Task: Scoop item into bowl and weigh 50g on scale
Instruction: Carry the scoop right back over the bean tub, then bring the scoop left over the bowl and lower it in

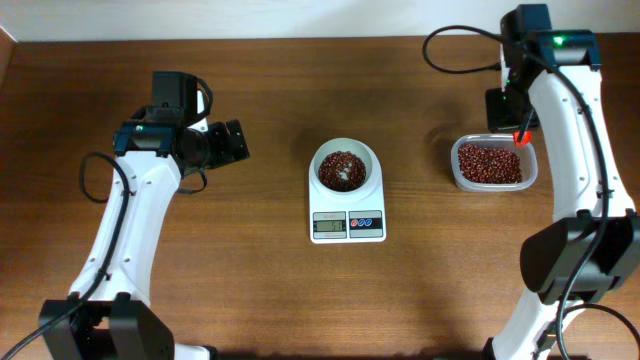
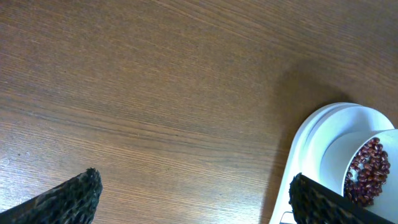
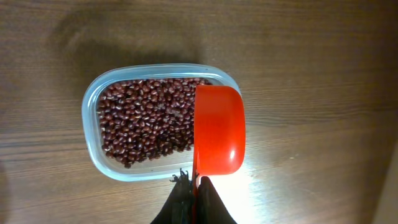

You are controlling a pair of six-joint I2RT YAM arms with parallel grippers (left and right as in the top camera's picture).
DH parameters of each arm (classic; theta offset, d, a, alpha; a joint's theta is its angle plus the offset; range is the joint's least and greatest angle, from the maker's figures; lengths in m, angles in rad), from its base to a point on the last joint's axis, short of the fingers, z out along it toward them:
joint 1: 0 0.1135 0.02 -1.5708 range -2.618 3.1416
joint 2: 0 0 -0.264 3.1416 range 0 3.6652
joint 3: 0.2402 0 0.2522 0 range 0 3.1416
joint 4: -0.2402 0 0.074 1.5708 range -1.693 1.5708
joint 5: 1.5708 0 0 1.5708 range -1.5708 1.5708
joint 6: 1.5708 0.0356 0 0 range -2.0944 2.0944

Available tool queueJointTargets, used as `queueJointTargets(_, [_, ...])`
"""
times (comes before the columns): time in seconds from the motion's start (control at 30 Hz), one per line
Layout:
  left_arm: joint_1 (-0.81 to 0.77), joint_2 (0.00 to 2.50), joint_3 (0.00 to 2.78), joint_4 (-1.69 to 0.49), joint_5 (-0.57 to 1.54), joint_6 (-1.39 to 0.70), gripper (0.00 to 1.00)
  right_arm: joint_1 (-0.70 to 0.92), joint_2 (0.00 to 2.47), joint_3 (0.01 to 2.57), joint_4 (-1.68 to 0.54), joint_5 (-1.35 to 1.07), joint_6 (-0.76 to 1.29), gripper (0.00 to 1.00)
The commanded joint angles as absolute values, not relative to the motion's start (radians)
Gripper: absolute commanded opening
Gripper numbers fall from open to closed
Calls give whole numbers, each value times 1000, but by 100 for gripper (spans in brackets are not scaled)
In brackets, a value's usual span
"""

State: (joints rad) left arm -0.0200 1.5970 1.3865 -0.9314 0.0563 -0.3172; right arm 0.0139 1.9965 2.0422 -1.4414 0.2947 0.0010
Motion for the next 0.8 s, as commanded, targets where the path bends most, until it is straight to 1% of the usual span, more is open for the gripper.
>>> queueJointTargets(0.0, [-23,1606,1391,-930,64,-313,99,20,1987,2052,-1437,359,17,4])
queueJointTargets(0.07, [-23,1606,1391,-930,64,-313,99,20,1987,2052,-1429,295,16,4])
queueJointTargets(0.2, [-23,1606,1391,-930,64,-313,99,21,1988,2052,-1406,-66,10,4])
queueJointTargets(0.3, [-23,1606,1391,-930,64,-313,99,34,1988,2052,-1367,-350,-51,4])
queueJointTargets(0.4, [-23,1606,1391,-929,64,-313,99,73,1988,2052,-1337,-503,-57,4])
queueJointTargets(0.63, [-23,1606,1391,-930,64,-313,99,234,1988,2052,-1319,-523,-116,4])
queueJointTargets(0.73, [-23,1606,1391,-930,64,-313,99,315,1990,2052,-1307,-454,-124,4])
queueJointTargets(0.77, [-23,1606,1391,-930,64,-313,99,347,1993,2052,-1301,-396,-123,4])
